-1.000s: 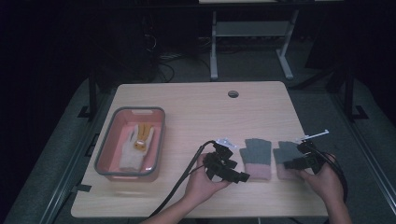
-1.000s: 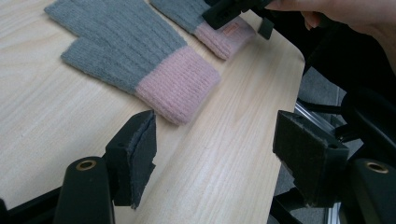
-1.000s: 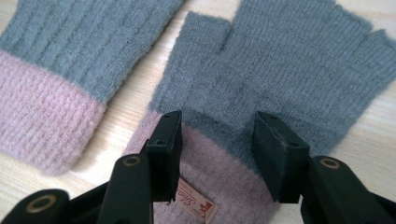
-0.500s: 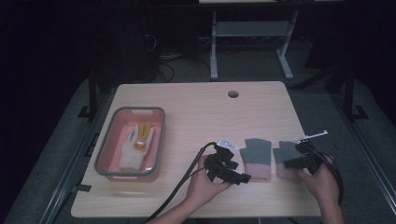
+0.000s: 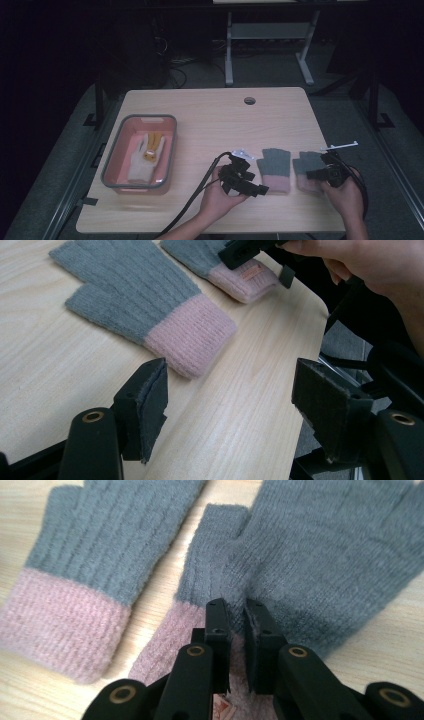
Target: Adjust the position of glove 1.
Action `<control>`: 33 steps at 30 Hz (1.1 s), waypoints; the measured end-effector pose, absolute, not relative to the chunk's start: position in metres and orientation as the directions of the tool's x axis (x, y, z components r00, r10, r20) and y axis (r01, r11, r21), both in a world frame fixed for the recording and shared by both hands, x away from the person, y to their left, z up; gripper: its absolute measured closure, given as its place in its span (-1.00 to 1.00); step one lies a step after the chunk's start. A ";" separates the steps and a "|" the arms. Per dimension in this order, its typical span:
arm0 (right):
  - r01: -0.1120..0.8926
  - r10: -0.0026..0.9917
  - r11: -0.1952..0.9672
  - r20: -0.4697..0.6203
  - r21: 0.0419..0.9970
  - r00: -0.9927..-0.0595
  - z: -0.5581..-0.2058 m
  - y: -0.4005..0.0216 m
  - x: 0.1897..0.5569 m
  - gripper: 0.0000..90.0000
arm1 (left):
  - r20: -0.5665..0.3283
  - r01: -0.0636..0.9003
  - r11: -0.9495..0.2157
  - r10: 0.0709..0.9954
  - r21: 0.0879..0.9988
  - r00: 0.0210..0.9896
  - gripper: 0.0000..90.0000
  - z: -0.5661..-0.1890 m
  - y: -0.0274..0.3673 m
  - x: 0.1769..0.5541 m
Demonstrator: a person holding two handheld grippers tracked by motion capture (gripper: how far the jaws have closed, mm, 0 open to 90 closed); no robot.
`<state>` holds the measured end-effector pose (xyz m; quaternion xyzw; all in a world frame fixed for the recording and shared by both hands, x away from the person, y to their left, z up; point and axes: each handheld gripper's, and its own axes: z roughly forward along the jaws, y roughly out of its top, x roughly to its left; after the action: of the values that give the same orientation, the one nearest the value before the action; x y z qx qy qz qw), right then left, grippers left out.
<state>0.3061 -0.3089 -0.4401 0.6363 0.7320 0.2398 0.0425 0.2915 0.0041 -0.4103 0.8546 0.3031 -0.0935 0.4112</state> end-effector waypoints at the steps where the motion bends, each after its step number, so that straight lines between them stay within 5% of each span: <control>1: 0.909 0.951 0.073 0.245 0.409 -0.187 -0.439 -0.309 0.306 0.83 | -0.409 0.596 -0.477 0.442 0.646 0.798 -0.31 -0.410 0.004 0.292; 14: 0.876 0.941 0.072 0.259 0.477 -0.218 -0.416 -0.302 0.299 0.83 | -0.395 0.589 -0.472 0.450 0.656 0.801 -0.31 -0.409 0.007 0.293; 33: 0.860 0.908 0.164 0.266 0.482 -0.323 -0.406 -0.235 0.311 0.82 | -0.383 0.591 -0.446 0.474 0.672 0.793 -0.31 -0.404 0.021 0.298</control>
<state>0.3106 -0.2352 -0.4059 0.5805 0.7618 0.2845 0.0421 0.2976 0.0211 -0.4039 0.8474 0.3144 -0.0691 0.4223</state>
